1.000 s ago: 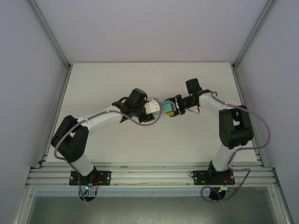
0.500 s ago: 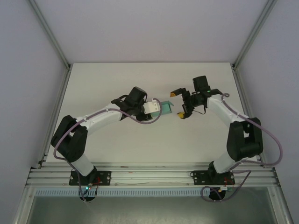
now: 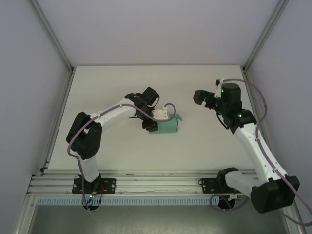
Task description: Assemble paper box
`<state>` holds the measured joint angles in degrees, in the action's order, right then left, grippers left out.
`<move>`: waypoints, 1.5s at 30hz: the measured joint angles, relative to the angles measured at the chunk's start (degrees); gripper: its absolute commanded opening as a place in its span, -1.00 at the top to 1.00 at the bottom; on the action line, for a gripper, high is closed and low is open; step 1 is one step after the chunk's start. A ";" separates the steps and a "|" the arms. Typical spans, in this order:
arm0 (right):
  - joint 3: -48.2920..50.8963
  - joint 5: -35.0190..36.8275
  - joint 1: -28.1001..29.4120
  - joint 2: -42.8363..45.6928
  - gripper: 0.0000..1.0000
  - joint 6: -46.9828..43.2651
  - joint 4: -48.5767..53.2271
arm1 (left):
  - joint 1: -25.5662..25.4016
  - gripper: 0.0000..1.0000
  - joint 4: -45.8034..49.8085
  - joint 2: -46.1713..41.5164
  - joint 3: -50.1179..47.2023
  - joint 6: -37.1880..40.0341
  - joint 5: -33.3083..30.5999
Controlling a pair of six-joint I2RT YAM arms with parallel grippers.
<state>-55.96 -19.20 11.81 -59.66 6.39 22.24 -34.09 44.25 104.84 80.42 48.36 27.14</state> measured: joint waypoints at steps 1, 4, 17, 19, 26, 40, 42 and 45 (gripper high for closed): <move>2.10 -2.91 -0.04 1.29 -0.99 -2.78 -1.31 | 0.00 0.33 0.63 0.20 0.59 0.17 0.09; 5.53 -12.41 0.35 2.82 -0.99 -10.01 -2.56 | 0.00 0.33 2.27 0.42 1.33 0.68 0.72; -2.32 -19.26 9.35 -16.26 -0.12 -24.52 6.56 | 0.00 0.31 5.18 2.64 3.87 1.22 1.14; -2.78 -19.15 10.05 -18.08 0.02 -25.49 7.96 | 0.00 0.31 5.25 2.67 3.91 1.20 1.14; -3.82 -17.92 10.93 -20.72 0.54 -26.99 10.49 | 0.00 0.31 5.25 2.67 3.91 1.20 1.14; -5.73 -5.81 16.28 -22.58 1.00 -14.14 7.21 | 0.70 0.24 5.40 2.99 4.28 -3.08 0.96; -4.24 -1.51 18.21 -22.08 1.00 -10.19 3.87 | 0.92 0.22 5.25 2.99 4.28 -4.02 0.92; 0.07 4.26 20.85 -20.11 1.00 -5.53 -2.95 | 1.20 0.21 5.03 3.04 4.28 -5.29 0.87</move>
<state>-55.90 -14.94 32.67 -79.77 0.86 19.29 -32.88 49.28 107.87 84.71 43.07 28.01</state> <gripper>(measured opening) 0.047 0.410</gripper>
